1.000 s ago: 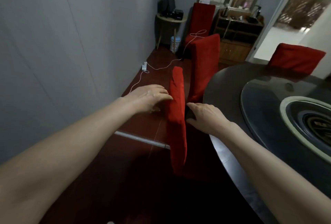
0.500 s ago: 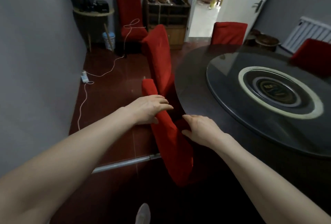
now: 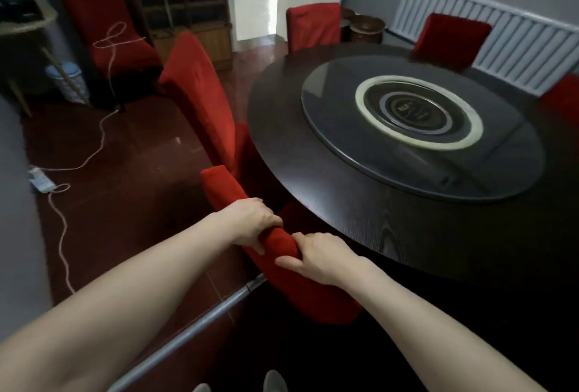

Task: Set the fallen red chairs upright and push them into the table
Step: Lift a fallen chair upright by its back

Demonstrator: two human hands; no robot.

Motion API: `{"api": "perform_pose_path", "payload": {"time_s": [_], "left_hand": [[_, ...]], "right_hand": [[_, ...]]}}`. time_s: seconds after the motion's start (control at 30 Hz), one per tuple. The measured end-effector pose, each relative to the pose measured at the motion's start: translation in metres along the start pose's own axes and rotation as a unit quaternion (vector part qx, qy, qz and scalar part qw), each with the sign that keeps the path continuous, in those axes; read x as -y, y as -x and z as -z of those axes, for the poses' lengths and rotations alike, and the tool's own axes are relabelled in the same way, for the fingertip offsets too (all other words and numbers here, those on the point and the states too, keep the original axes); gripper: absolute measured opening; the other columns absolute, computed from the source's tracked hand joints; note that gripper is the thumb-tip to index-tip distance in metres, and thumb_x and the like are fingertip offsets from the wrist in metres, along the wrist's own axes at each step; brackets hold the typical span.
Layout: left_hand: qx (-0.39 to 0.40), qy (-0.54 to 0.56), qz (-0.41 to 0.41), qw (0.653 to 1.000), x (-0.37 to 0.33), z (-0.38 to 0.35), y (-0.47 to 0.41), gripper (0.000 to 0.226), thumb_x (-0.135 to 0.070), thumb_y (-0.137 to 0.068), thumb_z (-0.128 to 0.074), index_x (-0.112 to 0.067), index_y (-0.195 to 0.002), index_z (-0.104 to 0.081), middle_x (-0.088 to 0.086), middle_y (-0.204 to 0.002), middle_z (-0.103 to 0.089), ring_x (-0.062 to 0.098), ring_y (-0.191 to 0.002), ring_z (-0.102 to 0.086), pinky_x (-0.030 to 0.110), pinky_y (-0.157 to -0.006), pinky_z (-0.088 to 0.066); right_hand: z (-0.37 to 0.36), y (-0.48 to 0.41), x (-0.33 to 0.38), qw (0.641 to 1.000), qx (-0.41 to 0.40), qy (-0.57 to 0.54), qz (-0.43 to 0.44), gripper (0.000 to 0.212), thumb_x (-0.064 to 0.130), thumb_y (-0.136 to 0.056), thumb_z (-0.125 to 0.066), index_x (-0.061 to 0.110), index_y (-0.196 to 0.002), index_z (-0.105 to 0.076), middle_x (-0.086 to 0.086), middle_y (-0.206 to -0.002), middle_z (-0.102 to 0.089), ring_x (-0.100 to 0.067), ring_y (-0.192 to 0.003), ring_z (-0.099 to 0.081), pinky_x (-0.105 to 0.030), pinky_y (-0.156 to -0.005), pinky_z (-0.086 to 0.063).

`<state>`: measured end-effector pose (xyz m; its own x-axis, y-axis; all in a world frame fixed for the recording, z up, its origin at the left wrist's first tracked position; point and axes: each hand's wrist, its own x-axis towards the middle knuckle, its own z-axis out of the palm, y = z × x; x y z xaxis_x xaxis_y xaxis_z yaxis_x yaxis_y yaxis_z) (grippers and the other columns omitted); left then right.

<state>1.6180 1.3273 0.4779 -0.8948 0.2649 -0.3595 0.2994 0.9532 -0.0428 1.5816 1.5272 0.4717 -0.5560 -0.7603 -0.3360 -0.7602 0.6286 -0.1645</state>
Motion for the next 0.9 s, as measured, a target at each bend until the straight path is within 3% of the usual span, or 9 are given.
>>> {"api": "perform_pose_path", "payload": {"time_s": [0.07, 0.17, 0.3, 0.47, 0.9], "left_hand": [[-0.002, -0.01, -0.019, 1.0, 0.004, -0.001, -0.003, 0.062, -0.054, -0.071, -0.074, -0.025, -0.123, -0.055, 0.0, -0.113, -0.067, 0.024, -0.105, -0.062, 0.039, -0.097, -0.044], [-0.011, -0.012, -0.053, 0.998, 0.012, -0.003, -0.003, 0.061, -0.054, -0.07, -0.075, -0.025, -0.119, -0.055, 0.001, -0.107, -0.068, 0.025, -0.1, -0.064, 0.039, -0.087, -0.049], [-0.024, -0.042, -0.104, 0.993, 0.031, -0.003, -0.003, 0.066, -0.048, -0.071, -0.076, -0.027, -0.127, -0.049, 0.0, -0.112, -0.066, 0.025, -0.104, -0.063, 0.037, -0.086, -0.049], [-0.089, -0.061, -0.123, 0.987, 0.038, -0.007, -0.006, 0.054, -0.049, -0.075, -0.071, -0.036, -0.124, -0.052, -0.003, -0.104, -0.069, 0.023, -0.099, -0.065, 0.035, -0.077, -0.049], [-0.127, -0.078, -0.14, 0.979, 0.027, -0.01, -0.008, 0.046, -0.052, -0.073, -0.071, -0.032, -0.114, -0.059, -0.002, -0.095, -0.07, 0.025, -0.091, -0.067, 0.033, -0.071, -0.048]], "right_hand": [[-0.001, -0.001, 0.007, 0.999, 0.009, -0.019, -0.037, 0.068, 0.077, -0.078, -0.05, 0.02, -0.114, -0.051, -0.007, -0.106, -0.067, -0.033, -0.098, -0.063, -0.042, -0.08, -0.049], [-0.01, 0.003, 0.021, 0.995, 0.007, -0.046, -0.09, 0.061, 0.056, -0.073, -0.071, 0.018, -0.113, -0.045, -0.007, -0.105, -0.067, -0.034, -0.095, -0.064, -0.04, -0.076, -0.049], [-0.021, 0.005, 0.035, 0.987, -0.064, -0.044, -0.143, 0.045, 0.033, -0.079, -0.067, 0.025, -0.118, -0.044, -0.004, -0.107, -0.067, -0.035, -0.099, -0.063, -0.041, -0.077, -0.048], [-0.024, 0.009, 0.037, 0.984, -0.084, -0.046, -0.153, 0.043, 0.031, -0.083, -0.067, 0.031, -0.121, -0.046, 0.001, -0.106, -0.067, -0.031, -0.099, -0.063, -0.043, -0.081, -0.05], [-0.027, 0.023, 0.03, 0.986, -0.104, -0.039, -0.127, 0.039, 0.029, -0.085, -0.065, 0.03, -0.12, -0.048, 0.005, -0.102, -0.064, -0.026, -0.091, -0.064, -0.041, -0.077, -0.051]]}}
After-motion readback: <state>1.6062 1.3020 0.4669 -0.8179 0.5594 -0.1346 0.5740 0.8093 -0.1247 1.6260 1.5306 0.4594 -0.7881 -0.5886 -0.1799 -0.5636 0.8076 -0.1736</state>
